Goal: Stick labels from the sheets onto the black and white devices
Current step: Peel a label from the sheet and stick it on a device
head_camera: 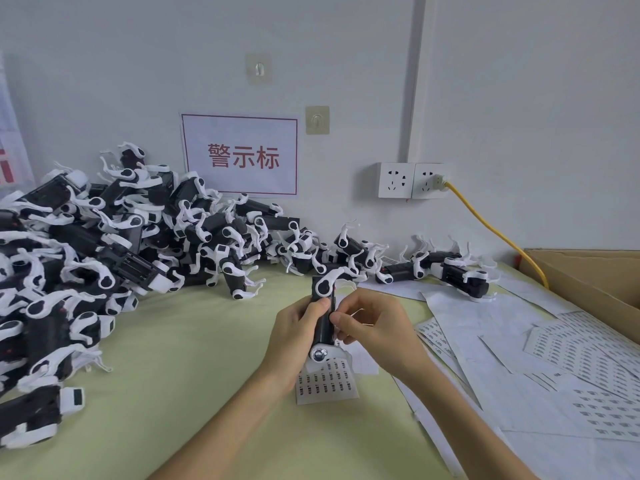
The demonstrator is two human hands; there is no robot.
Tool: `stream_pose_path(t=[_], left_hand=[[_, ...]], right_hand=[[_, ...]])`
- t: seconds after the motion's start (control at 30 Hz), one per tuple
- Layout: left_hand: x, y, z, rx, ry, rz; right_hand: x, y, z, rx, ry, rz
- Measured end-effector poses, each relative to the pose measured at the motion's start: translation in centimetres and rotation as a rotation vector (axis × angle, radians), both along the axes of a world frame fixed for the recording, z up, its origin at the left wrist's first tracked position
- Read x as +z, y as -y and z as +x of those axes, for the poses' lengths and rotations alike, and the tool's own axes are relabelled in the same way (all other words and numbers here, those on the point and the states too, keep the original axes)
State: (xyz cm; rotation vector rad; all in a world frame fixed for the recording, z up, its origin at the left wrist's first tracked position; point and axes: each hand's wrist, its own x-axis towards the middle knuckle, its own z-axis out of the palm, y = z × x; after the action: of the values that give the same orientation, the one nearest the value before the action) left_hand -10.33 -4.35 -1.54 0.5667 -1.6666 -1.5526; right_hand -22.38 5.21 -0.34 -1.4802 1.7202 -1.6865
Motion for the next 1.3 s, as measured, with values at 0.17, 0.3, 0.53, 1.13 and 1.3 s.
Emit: stream_pose_path(t=[0.17,0.3,0.53,1.13,1.3], left_hand=[[0.13,-0.02,-0.03,-0.056,0.033,0.067],[0.08,0.11,-0.04,-0.133,0.05,0.187],[0.55,-0.18,0.36,-0.229,0.026,0.302],[0.56,-0.57,0.37,-0.142,0.188,0.289],[0.44,-0.67,0.5,-0.191,0.159,0.26]], right_hand=[[-0.38,0.17,-0.02,-0.028,-0.03,0.002],[-0.48,0.27,-0.16,-0.05,0.009,0.027],[-0.31,0.27,-0.12,-0.054,0.024,0.039],[-0.71,0.48,0.19,-0.057,-0.033,0.068],[-0.77,0.5,0.16,-0.059,-0.045,0.068]])
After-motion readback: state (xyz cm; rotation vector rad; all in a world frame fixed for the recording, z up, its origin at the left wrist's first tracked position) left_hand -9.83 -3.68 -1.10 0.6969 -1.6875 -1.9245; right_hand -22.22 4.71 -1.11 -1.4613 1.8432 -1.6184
